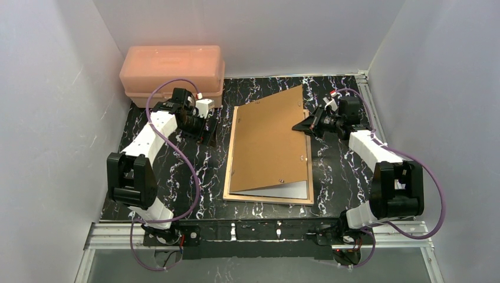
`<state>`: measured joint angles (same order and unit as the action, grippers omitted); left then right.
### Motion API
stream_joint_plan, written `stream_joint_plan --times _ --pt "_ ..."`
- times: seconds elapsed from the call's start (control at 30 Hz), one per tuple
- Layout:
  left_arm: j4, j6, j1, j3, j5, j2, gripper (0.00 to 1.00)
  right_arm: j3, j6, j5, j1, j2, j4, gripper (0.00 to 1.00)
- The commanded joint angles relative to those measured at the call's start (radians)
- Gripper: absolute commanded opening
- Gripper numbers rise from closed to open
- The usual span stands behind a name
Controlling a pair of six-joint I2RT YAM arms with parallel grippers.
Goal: Put the photo into the frame
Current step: Place the photo frame item in the photo frame.
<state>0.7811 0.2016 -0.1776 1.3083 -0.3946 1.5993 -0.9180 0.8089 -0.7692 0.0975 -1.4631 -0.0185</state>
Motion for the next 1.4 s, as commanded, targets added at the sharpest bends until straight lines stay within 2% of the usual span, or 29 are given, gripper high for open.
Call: stream_joint_plan --times 0.0,1.37 --pt "0.005 0.007 0.007 -0.011 -0.001 0.001 0.93 0.000 0.025 -0.064 0.007 0.008 0.087 0.01" --pt "-0.005 -0.004 0.007 -0.028 -0.017 -0.018 0.92 0.127 0.025 -0.012 0.007 0.072 0.114 0.01"
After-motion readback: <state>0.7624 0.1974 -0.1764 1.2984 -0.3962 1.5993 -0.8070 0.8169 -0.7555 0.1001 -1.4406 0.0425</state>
